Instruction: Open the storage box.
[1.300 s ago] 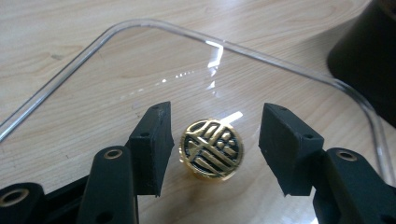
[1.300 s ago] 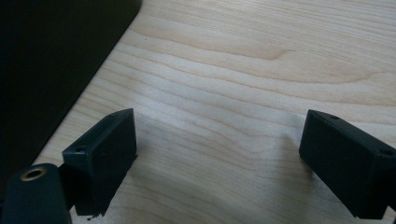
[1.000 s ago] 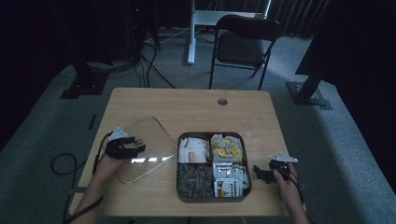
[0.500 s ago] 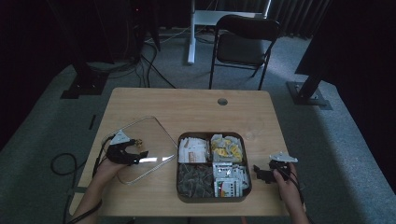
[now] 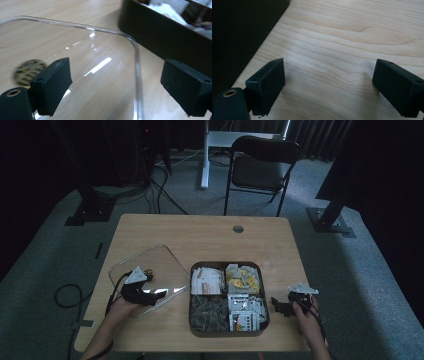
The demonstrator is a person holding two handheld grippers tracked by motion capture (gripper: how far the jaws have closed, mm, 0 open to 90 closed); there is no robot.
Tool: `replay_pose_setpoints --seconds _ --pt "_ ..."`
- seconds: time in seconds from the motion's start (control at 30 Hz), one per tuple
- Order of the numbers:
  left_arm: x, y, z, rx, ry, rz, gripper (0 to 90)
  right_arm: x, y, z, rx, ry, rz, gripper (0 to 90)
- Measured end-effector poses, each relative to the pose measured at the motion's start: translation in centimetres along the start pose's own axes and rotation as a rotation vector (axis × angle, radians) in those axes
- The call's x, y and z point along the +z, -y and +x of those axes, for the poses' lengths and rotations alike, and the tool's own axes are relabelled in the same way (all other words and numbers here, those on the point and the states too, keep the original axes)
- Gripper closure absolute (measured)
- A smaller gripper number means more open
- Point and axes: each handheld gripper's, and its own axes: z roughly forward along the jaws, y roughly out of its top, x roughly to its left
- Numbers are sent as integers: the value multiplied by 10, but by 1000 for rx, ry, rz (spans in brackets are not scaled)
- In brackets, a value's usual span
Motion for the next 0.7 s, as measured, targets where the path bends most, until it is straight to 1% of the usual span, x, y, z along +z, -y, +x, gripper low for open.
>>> replay_pose_setpoints --seconds 0.1,0.2,0.23,0.27,0.3,0.37,0.5,0.63,0.7 --pt "2 1 -7 16 30 6 78 0 0 0 1 1 0 105" --pt "6 2 -14 32 28 8 70 0 0 0 1 1 0 105" --pt "7 2 -16 38 34 13 29 0 0 0 0 1 0 105" --pt "9 3 -20 45 32 12 15 0 0 0 1 1 0 105" --pt "10 3 -22 56 34 13 15 0 0 0 1 1 0 105" --pt "12 3 -25 61 48 20 15 0 0 0 1 1 0 105" --pt "15 3 -35 85 69 28 15 0 0 0 1 1 0 105" --pt "19 4 -44 105 101 45 15 0 0 0 1 1 0 105" --pt "20 5 -48 113 104 44 15 0 0 0 1 0 0 105"
